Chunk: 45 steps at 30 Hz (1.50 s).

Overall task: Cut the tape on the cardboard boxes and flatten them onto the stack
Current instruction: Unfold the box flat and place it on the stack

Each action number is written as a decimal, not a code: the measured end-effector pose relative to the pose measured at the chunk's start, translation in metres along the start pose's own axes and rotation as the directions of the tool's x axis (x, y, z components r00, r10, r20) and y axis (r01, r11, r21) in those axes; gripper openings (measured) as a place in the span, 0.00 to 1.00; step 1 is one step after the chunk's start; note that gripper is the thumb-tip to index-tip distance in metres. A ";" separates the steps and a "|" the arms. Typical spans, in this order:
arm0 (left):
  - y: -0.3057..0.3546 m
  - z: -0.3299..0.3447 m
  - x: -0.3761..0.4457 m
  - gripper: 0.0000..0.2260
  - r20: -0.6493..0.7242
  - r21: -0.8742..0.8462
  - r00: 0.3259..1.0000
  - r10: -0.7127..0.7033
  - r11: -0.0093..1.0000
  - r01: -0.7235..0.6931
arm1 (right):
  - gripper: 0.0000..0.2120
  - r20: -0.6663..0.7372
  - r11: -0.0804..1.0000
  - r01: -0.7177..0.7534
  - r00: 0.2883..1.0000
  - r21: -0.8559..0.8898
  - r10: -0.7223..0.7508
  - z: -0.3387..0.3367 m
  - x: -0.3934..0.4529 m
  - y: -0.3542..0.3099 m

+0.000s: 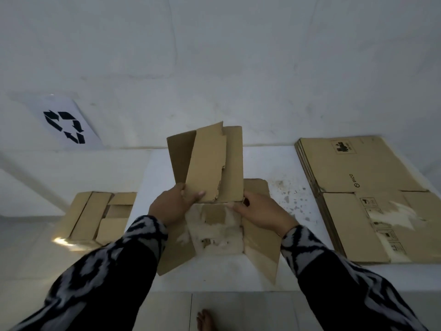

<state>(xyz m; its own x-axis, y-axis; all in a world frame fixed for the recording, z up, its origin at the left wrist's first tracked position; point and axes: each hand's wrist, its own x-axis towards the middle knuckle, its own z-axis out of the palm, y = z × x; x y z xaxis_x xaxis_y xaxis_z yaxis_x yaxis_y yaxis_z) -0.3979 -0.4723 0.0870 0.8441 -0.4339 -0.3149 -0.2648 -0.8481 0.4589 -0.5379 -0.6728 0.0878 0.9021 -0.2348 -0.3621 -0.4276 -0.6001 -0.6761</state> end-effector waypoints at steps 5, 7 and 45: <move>-0.012 0.001 -0.012 0.37 -0.021 -0.043 0.999 0.031 0.999 -0.032 | 0.40 0.306 0.717 -0.369 0.925 0.591 0.223 -0.010 0.039 0.015; -0.010 0.006 -0.014 0.35 -0.033 -0.055 0.998 0.054 0.997 -0.056 | 0.31 0.283 0.572 -0.417 0.907 0.706 0.313 -0.009 0.061 0.024; -0.026 0.005 0.041 0.33 -0.116 -0.094 0.990 0.081 0.991 -0.093 | 0.29 -0.597 0.916 0.023 0.765 0.402 0.243 0.025 0.032 -0.015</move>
<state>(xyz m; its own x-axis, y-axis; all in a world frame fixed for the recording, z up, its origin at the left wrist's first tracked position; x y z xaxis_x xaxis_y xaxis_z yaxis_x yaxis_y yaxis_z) -0.3584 -0.4692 0.0583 0.8681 -0.4634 -0.1779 -0.2969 -0.7721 0.5619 -0.5037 -0.6524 0.0708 0.6209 -0.7817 -0.0582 -0.3947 -0.2476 -0.8848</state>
